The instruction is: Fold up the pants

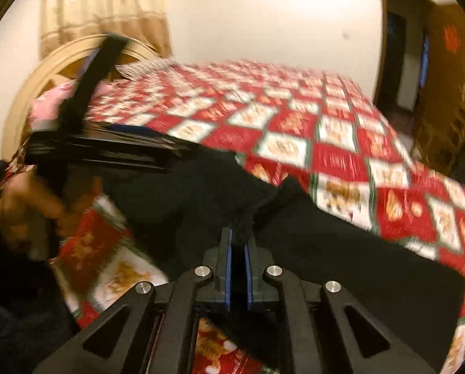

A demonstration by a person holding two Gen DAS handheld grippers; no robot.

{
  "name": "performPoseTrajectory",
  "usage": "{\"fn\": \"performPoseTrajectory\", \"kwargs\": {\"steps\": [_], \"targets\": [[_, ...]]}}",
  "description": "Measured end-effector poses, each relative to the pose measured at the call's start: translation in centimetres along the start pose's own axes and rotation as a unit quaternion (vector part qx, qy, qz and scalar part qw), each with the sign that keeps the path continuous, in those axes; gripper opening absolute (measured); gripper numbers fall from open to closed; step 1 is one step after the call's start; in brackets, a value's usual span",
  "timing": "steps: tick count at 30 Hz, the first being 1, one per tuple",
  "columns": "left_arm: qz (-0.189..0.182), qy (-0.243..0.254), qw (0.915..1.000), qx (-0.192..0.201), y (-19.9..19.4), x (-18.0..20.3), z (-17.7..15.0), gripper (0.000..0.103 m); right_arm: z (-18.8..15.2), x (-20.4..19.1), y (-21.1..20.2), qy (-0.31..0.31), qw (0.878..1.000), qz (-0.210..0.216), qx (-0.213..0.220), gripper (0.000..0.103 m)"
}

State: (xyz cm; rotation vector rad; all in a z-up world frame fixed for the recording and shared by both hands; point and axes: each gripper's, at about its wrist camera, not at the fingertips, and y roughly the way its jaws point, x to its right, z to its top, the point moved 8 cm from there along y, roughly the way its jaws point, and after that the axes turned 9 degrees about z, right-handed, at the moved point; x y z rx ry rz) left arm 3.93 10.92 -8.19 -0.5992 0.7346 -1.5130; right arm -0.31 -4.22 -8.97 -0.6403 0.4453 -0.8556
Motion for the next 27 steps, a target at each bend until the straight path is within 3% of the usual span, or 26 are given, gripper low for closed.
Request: {"fn": "performPoseTrajectory", "kwargs": {"steps": [7, 12, 15, 17, 18, 19, 22, 27], "targets": [[-0.007, 0.006, 0.9999, -0.004, 0.1, 1.0, -0.1, 0.1, -3.9, -2.2, 4.5, -0.013, 0.997, 0.047, -0.067, 0.01], [-0.012, 0.023, 0.9996, 0.013, -0.9, 2.3, 0.7, 0.1, -2.4, -1.6, 2.1, 0.018, 0.997, 0.065, -0.043, 0.017], [-0.03, 0.031, 0.9989, 0.02, -1.3, 3.8, 1.3, 0.1, -0.5, 0.0, -3.0, 0.073, 0.992, 0.097, 0.023, 0.02], [-0.044, 0.04, 0.9979, 0.026, -1.8, 5.3, 1.6, 0.1, 0.4, 2.8, -7.3, 0.098, 0.99, 0.068, 0.075, 0.043], [-0.055, 0.046, 0.997, 0.029, -2.0, 6.4, 1.7, 0.1, 0.5, 4.5, -8.8, 0.106, 0.989, 0.043, 0.092, 0.044], [-0.063, 0.051, 0.9962, 0.03, -2.1, 7.2, 1.7, 0.1, 0.2, 6.6, -10.0, 0.115, 0.989, 0.002, 0.094, 0.044], [-0.073, 0.071, 0.9944, 0.028, -1.9, 9.9, 1.1, 0.1, -2.1, 12.5, -10.4, 0.14, 0.982, -0.121, 0.041, 0.044], [-0.024, 0.084, 0.9959, -0.023, 1.5, 10.9, -1.2, 0.1, -4.2, 16.7, -7.6, 0.178, 0.973, -0.15, -0.003, 0.029]]}}
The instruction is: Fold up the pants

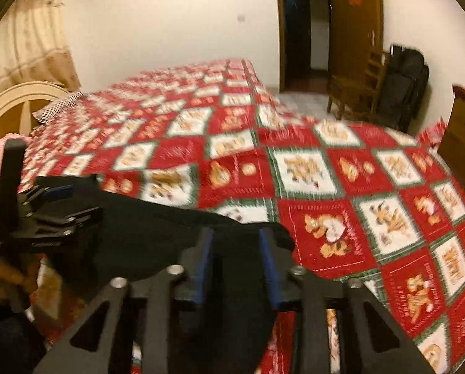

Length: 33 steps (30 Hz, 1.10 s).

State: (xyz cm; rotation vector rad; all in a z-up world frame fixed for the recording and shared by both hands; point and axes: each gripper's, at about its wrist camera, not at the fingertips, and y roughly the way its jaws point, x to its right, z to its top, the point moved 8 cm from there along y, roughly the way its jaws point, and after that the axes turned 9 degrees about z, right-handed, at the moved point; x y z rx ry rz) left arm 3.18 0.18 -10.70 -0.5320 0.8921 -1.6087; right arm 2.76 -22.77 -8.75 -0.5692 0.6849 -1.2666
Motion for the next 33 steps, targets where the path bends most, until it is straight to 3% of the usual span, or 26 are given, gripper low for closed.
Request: {"fn": "performPoseTrajectory", "kwargs": {"steps": [2, 6, 12, 14, 16, 19, 23, 29, 33], "targets": [[0.014, -0.005, 0.9996, -0.024, 1.1, -0.5, -1.0, 0.1, -1.1, 1.6, 2.3, 0.029, 0.999, -0.011, -0.035, 0.027], [-0.009, -0.04, 0.9982, -0.043, 1.9, -1.1, -1.7, 0.103, -0.2, 2.7, 2.4, 0.052, 0.998, -0.013, -0.009, 0.025], [-0.01, -0.026, 0.9989, -0.038, 0.9, -1.2, -1.4, 0.103, 0.2, 3.1, 1.3, 0.08, 0.996, -0.024, 0.017, 0.027], [-0.007, -0.027, 0.9993, -0.026, 0.2, -2.7, -1.2, 0.103, 0.7, 1.5, -0.5, 0.056, 0.996, -0.04, 0.057, 0.027], [0.019, -0.039, 0.999, -0.011, -0.7, -5.2, -1.3, 0.103, 1.2, -1.5, -1.9, 0.013, 0.995, -0.036, 0.087, 0.028], [0.079, -0.069, 0.9944, 0.009, -2.2, -10.4, -1.7, 0.103, 1.2, -6.6, -1.2, -0.03, 0.996, 0.026, 0.076, 0.028], [0.153, -0.153, 0.976, 0.026, -4.2, -18.6, -3.5, 0.103, 0.8, -13.3, 1.5, -0.097, 0.991, 0.085, 0.039, 0.028], [0.227, -0.274, 0.9346, -0.007, -4.3, -28.3, -8.7, 0.103, -1.0, -20.2, 6.7, -0.161, 0.978, 0.132, -0.014, 0.028], [0.202, -0.319, 0.9253, -0.031, -2.8, -29.8, -10.6, 0.103, -3.0, -21.2, 8.7, -0.159, 0.977, 0.133, -0.044, 0.028]]}}
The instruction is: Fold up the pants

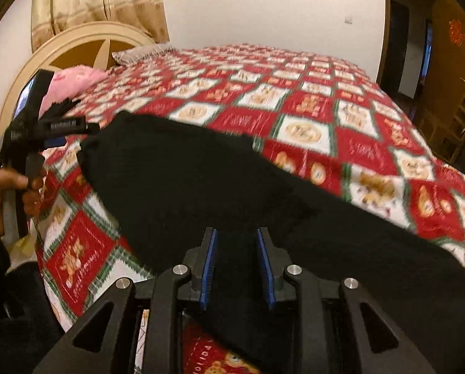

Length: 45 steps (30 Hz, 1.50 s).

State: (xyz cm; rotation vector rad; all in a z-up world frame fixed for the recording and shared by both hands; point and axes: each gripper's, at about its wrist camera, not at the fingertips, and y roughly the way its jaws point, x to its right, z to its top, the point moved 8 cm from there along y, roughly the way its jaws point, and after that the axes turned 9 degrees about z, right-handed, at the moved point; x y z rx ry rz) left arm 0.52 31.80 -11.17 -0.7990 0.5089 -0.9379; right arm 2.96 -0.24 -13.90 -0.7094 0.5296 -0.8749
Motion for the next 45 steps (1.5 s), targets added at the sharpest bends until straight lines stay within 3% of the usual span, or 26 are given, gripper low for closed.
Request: {"fn": "performPoseTrajectory", "kwargs": {"steps": [4, 8, 12, 18, 21, 26, 30, 32, 36, 38, 40, 41, 42, 45], "targets": [[-0.056, -0.033, 0.9965, -0.053, 2.0, 0.9, -1.7, 0.103, -0.5, -0.7, 0.1, -0.008, 1.0, 0.0, 0.0, 0.034], [-0.045, -0.013, 0.9983, -0.035, 1.4, 2.1, -2.1, 0.102, -0.6, -0.7, 0.2, -0.007, 1.0, 0.001, 0.001, 0.037], [-0.06, -0.021, 0.9977, -0.024, 1.2, 1.8, -1.8, 0.075, -0.6, -0.4, -0.5, 0.005, 1.0, 0.002, 0.013, 0.037], [-0.074, -0.028, 0.9966, -0.02, 0.9, 1.7, -1.4, 0.049, 0.3, 1.4, -3.5, 0.046, 0.997, -0.02, 0.067, 0.037], [-0.091, -0.027, 0.9953, -0.021, 0.4, 2.4, -1.3, 0.029, 0.6, 3.1, -4.8, 0.078, 0.993, -0.026, 0.086, 0.037], [-0.096, -0.019, 0.9952, 0.001, -1.8, 3.3, 0.0, 0.022, -0.2, 7.2, -7.4, 0.151, 0.981, -0.051, 0.114, 0.037], [-0.121, 0.024, 0.9909, 0.054, -6.0, 6.1, 1.6, 0.02, -1.2, 10.3, -10.3, 0.196, 0.967, -0.082, 0.138, 0.037], [-0.144, 0.056, 0.9846, 0.081, -8.6, 8.2, 2.0, 0.02, -1.8, 11.9, -12.1, 0.213, 0.96, -0.1, 0.152, 0.037], [-0.213, 0.132, 0.9601, 0.124, -14.0, 14.6, 1.3, 0.02, -3.5, 14.7, -15.9, 0.25, 0.943, -0.131, 0.177, 0.037], [-0.264, 0.164, 0.9418, 0.127, -16.5, 18.3, -0.1, 0.014, -4.5, 15.9, -18.0, 0.265, 0.933, -0.15, 0.19, 0.037], [-0.314, 0.21, 0.9174, 0.125, -18.9, 22.7, -2.6, 0.011, -5.4, 16.8, -20.0, 0.272, 0.926, -0.171, 0.2, 0.037], [-0.328, 0.229, 0.9076, 0.128, -19.7, 24.2, -3.6, 0.011, -5.9, 17.1, -20.6, 0.275, 0.923, -0.177, 0.203, 0.037], [-0.346, 0.258, 0.8924, 0.134, -20.8, 26.3, -5.4, 0.011, -6.3, 17.4, -21.2, 0.28, 0.92, -0.183, 0.204, 0.037], [-0.373, 0.315, 0.8625, 0.134, -22.2, 30.4, -9.7, 0.011, -7.7, 18.3, -22.5, 0.297, 0.912, -0.193, 0.209, 0.037]]}}
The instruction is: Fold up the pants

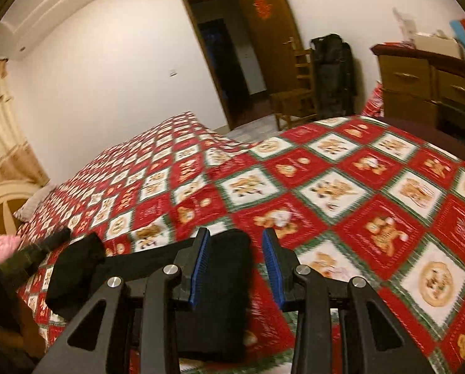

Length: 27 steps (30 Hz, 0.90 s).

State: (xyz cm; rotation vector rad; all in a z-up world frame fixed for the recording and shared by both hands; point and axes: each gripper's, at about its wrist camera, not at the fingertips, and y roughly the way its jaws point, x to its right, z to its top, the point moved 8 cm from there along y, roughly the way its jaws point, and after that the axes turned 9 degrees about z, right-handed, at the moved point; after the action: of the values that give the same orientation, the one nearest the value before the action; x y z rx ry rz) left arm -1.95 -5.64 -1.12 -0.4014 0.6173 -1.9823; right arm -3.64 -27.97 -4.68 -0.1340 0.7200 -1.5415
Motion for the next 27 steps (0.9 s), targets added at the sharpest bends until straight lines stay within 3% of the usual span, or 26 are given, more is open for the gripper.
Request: {"fn": "performPoseTrajectory", "kwargs": {"steps": [4, 8, 11, 13, 16, 19, 21, 27], "targets": [[-0.049, 0.045, 0.9962, -0.056, 2.0, 4.3, -3.1, 0.012, -0.7, -0.2, -0.2, 0.008, 1.0, 0.023, -0.01, 0.037], [-0.038, 0.011, 0.9959, -0.082, 1.8, 1.5, -4.0, 0.016, -1.4, -3.4, 1.7, 0.001, 0.996, 0.085, -0.041, 0.039], [0.011, -0.044, 0.9965, -0.07, 0.6, -4.4, -3.4, 0.034, -1.7, -7.9, 3.9, -0.017, 0.985, 0.156, -0.076, 0.058], [0.055, -0.082, 0.9934, -0.059, -0.5, -8.5, -3.2, 0.056, -1.9, -11.5, 5.7, -0.024, 0.971, 0.215, -0.101, 0.063], [0.124, -0.139, 0.9805, -0.062, -1.7, -15.1, -4.1, 0.059, -3.4, -16.6, 9.7, -0.051, 0.951, 0.262, -0.155, 0.063], [0.183, -0.172, 0.9656, -0.069, -2.6, -19.7, -5.6, 0.059, -6.4, -20.1, 13.9, -0.056, 0.932, 0.281, -0.22, 0.063], [0.202, -0.185, 0.9589, -0.074, -3.2, -21.7, -6.6, 0.059, -8.0, -21.1, 15.8, -0.062, 0.931, 0.263, -0.247, 0.063], [0.212, -0.201, 0.9515, -0.096, -1.9, -23.7, -8.3, 0.059, -9.1, -24.4, 18.9, -0.124, 0.928, 0.237, -0.259, 0.063]]}}
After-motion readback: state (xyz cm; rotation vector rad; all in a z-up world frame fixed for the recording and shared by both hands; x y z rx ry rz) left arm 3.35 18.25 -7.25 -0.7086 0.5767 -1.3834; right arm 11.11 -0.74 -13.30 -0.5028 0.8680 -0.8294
